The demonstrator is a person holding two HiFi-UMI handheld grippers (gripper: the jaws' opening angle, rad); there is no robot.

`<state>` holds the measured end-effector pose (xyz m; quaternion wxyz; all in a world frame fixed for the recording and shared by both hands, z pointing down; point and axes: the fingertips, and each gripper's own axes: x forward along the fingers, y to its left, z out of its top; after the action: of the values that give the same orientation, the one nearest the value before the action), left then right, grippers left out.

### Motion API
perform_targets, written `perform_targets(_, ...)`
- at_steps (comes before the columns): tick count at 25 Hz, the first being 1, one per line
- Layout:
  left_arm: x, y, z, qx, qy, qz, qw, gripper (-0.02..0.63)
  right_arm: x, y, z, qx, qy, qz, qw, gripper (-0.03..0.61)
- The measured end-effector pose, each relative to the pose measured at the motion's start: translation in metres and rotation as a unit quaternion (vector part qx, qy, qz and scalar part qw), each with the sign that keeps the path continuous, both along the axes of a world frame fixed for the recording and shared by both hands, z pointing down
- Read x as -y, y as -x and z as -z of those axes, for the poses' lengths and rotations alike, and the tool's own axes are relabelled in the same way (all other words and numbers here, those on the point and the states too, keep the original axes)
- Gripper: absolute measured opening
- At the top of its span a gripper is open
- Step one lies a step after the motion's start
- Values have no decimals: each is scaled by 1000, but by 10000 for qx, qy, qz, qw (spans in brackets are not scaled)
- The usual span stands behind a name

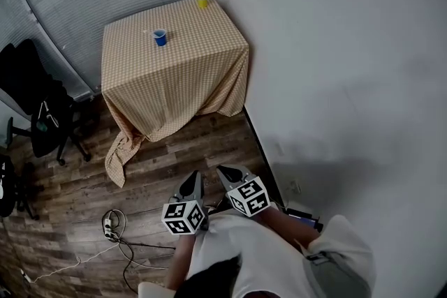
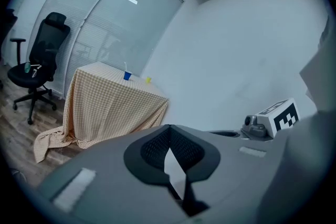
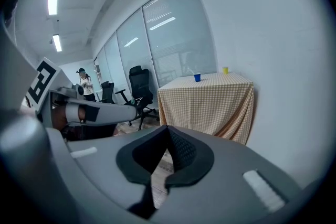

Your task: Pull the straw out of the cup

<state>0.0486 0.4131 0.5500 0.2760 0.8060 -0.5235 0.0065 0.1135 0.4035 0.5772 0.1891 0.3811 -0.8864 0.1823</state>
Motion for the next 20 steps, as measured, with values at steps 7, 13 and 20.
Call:
perform_targets(7,0,4,1,30,16,-54,10000,12,2,3,7,185,36,-91,9998,6)
perform_targets(13,5,12,-2,-54,76,71,9999,14,4,8,3,74,78,-5,9999,6)
perform_targets(20,24,2,-5,-51,177,-65,9998,12,26,-7,-1,231,208,-286,9991,6)
